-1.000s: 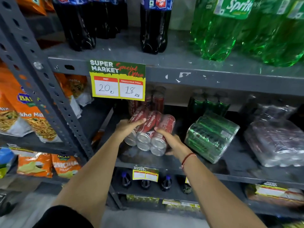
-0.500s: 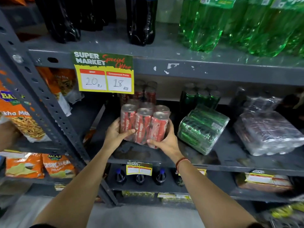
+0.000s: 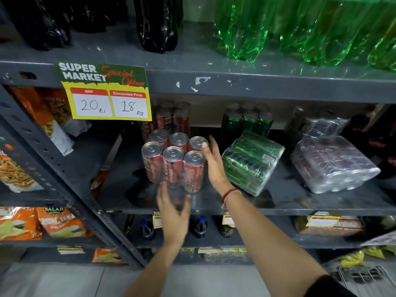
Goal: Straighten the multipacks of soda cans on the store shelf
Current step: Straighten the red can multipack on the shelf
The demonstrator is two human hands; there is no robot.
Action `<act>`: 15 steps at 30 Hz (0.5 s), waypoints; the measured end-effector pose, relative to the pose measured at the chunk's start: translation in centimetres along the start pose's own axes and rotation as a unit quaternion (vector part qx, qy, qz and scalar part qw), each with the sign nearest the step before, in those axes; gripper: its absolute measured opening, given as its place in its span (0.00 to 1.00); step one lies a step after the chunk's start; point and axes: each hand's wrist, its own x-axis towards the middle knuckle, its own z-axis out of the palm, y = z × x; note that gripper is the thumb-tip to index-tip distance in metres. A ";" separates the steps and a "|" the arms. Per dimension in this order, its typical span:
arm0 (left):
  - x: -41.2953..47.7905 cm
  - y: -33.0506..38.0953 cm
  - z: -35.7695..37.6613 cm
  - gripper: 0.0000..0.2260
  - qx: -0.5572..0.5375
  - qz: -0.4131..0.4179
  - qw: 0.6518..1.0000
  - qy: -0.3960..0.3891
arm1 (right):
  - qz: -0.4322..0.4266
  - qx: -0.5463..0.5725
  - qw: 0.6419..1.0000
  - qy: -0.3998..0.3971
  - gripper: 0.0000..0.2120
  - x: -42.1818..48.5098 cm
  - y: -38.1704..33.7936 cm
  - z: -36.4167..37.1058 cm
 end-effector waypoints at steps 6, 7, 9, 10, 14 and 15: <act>0.6 2.0 2.8 0.55 0.025 -0.018 0.997 -0.068 | 0.019 -0.023 0.998 -0.049 0.31 1.8 -0.3 -1.2; 0.8 2.0 2.8 0.56 0.023 -0.017 0.997 -0.071 | 0.021 -0.026 0.999 -0.038 0.34 1.5 -0.1 -1.2; 1.6 1.4 2.4 0.58 0.026 -0.012 0.997 -0.070 | 0.006 -0.039 0.999 -0.016 0.36 0.6 0.7 -1.1; 2.3 1.0 2.0 0.59 0.019 -0.015 0.997 -0.072 | -0.008 -0.045 0.999 -0.006 0.33 -0.2 1.0 -0.9; 5.8 -0.2 -2.3 0.54 -0.040 -0.024 0.995 -0.088 | -0.077 -0.049 0.995 0.032 0.29 -4.3 2.4 1.6; 7.0 -0.6 -3.9 0.54 -0.027 -0.032 0.993 -0.112 | -0.094 -0.037 0.994 0.032 0.30 -5.5 2.7 2.6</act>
